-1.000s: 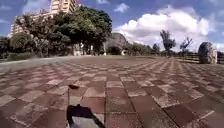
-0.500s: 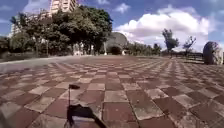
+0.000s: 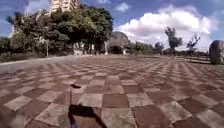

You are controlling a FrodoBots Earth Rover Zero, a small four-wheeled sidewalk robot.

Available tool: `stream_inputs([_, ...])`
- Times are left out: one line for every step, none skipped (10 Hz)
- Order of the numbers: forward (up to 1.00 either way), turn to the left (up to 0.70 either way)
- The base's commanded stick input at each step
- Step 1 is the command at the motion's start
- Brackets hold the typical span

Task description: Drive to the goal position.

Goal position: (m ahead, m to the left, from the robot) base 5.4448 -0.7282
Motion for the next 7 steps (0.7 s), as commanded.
stream_inputs([1.00, 0.00])
stream_inputs([1.00, 0.00])
stream_inputs([1.00, 0.00])
stream_inputs([1.00, 0.00])
stream_inputs([1.00, 0.00])
stream_inputs([1.00, 0.00])
stream_inputs([1.00, 0.00])
